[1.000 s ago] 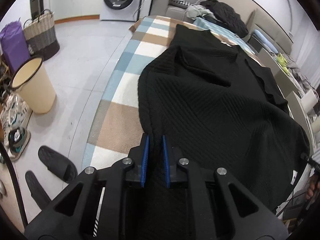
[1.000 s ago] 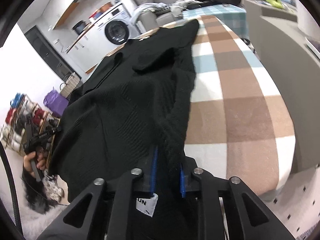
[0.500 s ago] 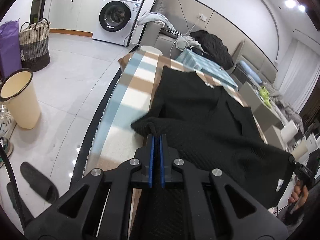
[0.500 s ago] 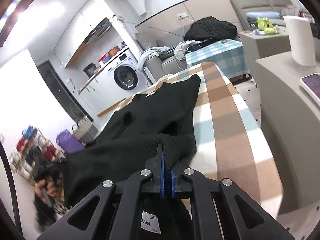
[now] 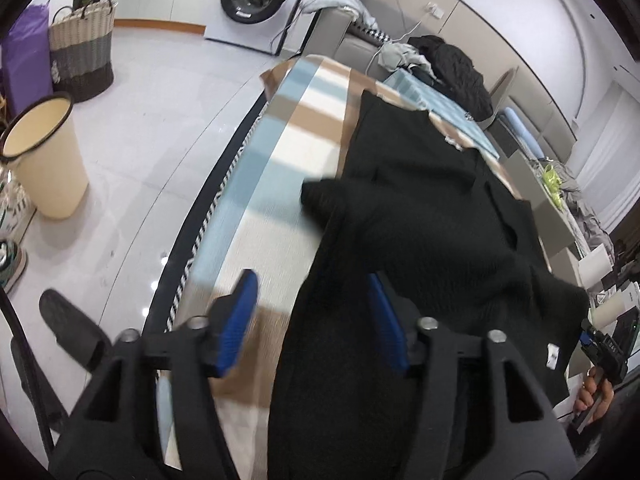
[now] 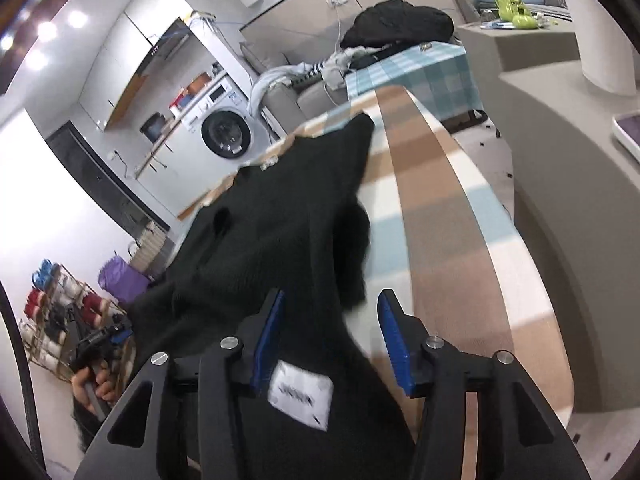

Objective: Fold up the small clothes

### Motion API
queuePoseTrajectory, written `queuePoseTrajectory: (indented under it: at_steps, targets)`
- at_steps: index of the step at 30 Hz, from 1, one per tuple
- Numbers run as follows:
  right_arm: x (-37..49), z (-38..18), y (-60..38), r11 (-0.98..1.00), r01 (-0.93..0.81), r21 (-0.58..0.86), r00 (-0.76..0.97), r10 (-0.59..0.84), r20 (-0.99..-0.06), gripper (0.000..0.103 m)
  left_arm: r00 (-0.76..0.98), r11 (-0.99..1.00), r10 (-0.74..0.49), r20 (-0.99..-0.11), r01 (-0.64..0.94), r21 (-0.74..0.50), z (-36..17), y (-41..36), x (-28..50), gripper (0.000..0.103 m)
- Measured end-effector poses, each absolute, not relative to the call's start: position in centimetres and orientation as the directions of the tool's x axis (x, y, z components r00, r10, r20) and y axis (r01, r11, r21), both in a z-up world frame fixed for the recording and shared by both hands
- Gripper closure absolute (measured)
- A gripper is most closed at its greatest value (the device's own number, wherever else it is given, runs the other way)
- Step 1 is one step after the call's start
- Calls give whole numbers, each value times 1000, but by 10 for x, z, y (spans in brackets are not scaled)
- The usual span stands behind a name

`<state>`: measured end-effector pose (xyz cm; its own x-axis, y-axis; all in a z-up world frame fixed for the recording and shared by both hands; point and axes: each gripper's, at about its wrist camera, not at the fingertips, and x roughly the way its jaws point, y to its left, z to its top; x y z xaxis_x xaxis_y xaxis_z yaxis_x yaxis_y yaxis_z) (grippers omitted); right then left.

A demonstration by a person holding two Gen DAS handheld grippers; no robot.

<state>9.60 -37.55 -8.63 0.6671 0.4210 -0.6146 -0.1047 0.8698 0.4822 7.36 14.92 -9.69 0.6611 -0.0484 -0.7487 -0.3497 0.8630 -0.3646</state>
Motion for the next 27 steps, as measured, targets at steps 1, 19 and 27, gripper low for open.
queuePoseTrajectory:
  at_steps: [1,19,27]
  targets:
    - [93,-91,-375,881,-95,464,659,405,-634,52,648,867,-51,-760,-348,-355,-102,147,72,48]
    - [40,-70,-367,860,-330,390,742,491,-456,99,784,891,-36,-619,-255,-375,-76,116,31,100]
    - [31,-49,-386,799,-324,506,800,517,-304,99,846,858,-22,-533,-258,-445,-46,135,18,100]
